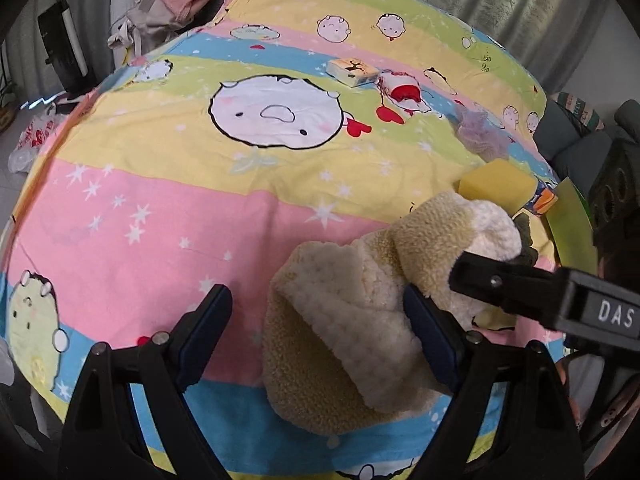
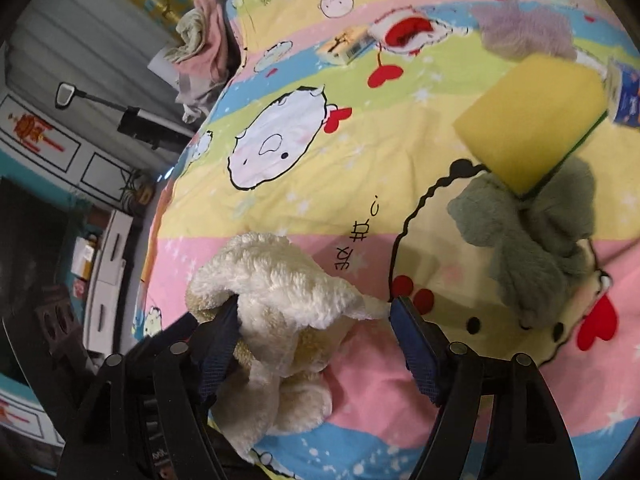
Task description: Organize soft objects
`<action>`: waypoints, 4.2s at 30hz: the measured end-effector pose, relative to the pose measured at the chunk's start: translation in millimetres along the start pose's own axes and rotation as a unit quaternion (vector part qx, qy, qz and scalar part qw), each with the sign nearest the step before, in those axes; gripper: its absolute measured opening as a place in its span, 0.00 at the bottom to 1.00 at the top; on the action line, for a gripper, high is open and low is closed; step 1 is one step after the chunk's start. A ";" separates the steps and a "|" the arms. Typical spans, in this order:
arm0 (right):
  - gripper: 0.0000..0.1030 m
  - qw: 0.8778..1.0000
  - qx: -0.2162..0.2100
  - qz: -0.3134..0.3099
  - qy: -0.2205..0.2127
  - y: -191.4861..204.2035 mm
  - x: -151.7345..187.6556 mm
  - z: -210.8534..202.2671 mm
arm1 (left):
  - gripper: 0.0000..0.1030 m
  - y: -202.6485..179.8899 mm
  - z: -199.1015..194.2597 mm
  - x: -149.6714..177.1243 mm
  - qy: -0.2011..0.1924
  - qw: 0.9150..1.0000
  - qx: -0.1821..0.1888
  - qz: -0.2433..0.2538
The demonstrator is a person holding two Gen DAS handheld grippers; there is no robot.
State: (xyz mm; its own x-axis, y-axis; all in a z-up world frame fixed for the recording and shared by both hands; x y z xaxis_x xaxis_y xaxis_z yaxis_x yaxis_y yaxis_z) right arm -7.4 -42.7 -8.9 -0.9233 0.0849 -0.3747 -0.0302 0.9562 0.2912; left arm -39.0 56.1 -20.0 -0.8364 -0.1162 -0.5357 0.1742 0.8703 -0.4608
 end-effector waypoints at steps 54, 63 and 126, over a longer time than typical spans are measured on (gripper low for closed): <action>0.49 0.953 -0.030 0.094 -0.288 -109.9 -57.6 -226.2 | 0.39 -322.6 -26.3 -67.4 -0.094 0.919 0.213 0.319; 0.49 0.920 0.042 0.202 -0.333 -231.0 -57.7 -252.4 | 0.38 -401.6 55.4 -39.0 -0.017 0.895 0.260 0.363; 0.91 0.818 0.366 0.292 -0.334 -278.7 -3.5 -264.3 | 0.84 -122.0 40.9 -33.5 -0.001 0.992 0.078 0.097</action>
State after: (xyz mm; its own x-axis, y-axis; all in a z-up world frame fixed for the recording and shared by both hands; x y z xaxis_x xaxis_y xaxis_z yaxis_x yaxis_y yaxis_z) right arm -96.9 -383.5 143.8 -0.2770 0.4871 -0.8283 0.8041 0.5894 0.0777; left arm -10.9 -65.8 25.2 -0.7782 0.0458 -0.6263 0.4107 0.7915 -0.4525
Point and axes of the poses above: each gripper's, at about its wrist camera, not at the fingertips, and z roughly the way its jaws point, y to its left, x to its underside, the point moved 8 cm from there along z, roughly the way its jaws point, and after that the axes turned 15 degrees about x, right-handed, at the moved point
